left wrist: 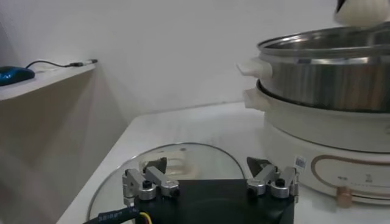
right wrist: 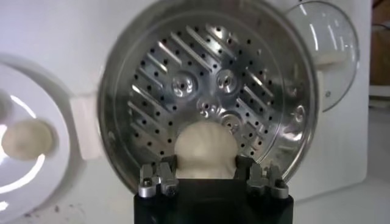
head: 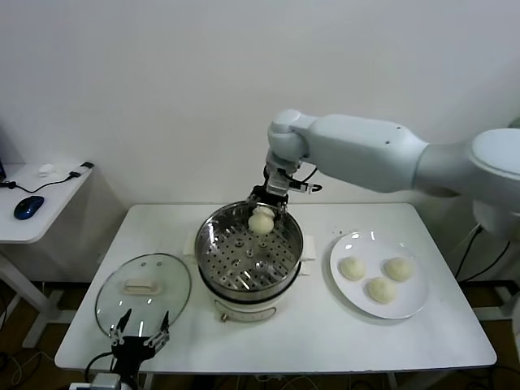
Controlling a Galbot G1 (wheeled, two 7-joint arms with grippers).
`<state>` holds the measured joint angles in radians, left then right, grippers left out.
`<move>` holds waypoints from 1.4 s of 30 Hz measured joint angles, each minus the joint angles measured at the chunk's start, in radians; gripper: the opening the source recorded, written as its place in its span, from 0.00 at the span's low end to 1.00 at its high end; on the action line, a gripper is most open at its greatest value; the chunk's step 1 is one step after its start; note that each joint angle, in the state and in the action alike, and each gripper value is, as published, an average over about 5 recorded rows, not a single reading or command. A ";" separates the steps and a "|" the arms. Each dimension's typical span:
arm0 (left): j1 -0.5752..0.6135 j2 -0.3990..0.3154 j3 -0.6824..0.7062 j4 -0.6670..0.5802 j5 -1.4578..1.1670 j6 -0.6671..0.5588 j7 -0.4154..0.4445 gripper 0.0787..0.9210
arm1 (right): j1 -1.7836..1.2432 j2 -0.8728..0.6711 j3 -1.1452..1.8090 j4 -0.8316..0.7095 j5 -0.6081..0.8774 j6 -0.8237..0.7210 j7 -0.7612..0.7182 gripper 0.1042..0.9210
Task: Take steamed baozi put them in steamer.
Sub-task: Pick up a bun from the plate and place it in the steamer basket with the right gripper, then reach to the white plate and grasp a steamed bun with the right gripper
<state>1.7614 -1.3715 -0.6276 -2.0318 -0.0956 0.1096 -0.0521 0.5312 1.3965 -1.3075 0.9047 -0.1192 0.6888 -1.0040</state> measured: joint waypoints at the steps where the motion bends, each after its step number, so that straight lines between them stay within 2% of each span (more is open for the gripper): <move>1: -0.001 0.000 0.000 0.002 0.000 0.000 -0.001 0.88 | -0.013 0.011 0.008 -0.023 -0.012 0.011 0.004 0.66; 8: -0.013 0.000 0.002 0.010 -0.003 0.000 -0.002 0.88 | -0.084 0.076 0.047 -0.161 -0.068 0.071 0.026 0.69; 15: -0.021 0.000 0.003 0.016 -0.006 0.000 -0.002 0.88 | -0.105 0.108 0.061 -0.231 -0.066 0.110 0.035 0.86; 19: -0.022 0.000 0.002 0.015 -0.007 0.001 -0.003 0.88 | -0.078 0.099 0.050 -0.222 -0.002 0.113 0.011 0.88; 23: -0.018 0.000 0.001 0.010 -0.006 0.001 -0.003 0.88 | 0.005 0.056 -0.011 -0.161 0.145 0.073 -0.034 0.88; 31: -0.017 0.002 0.010 0.007 0.001 -0.002 -0.003 0.88 | 0.220 -0.171 -0.223 0.055 0.497 -0.198 -0.065 0.88; 36: -0.025 0.003 0.015 0.008 0.004 -0.005 -0.003 0.88 | 0.293 -0.359 -0.356 0.188 0.595 -0.412 -0.039 0.88; 42: -0.028 0.003 0.011 0.011 0.003 -0.009 -0.004 0.88 | 0.265 -0.539 -0.420 0.313 0.644 -0.649 0.016 0.88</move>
<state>1.7332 -1.3688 -0.6170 -2.0211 -0.0922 0.1007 -0.0560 0.7967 0.8576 -1.7278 1.2179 0.5244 0.0400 -0.9875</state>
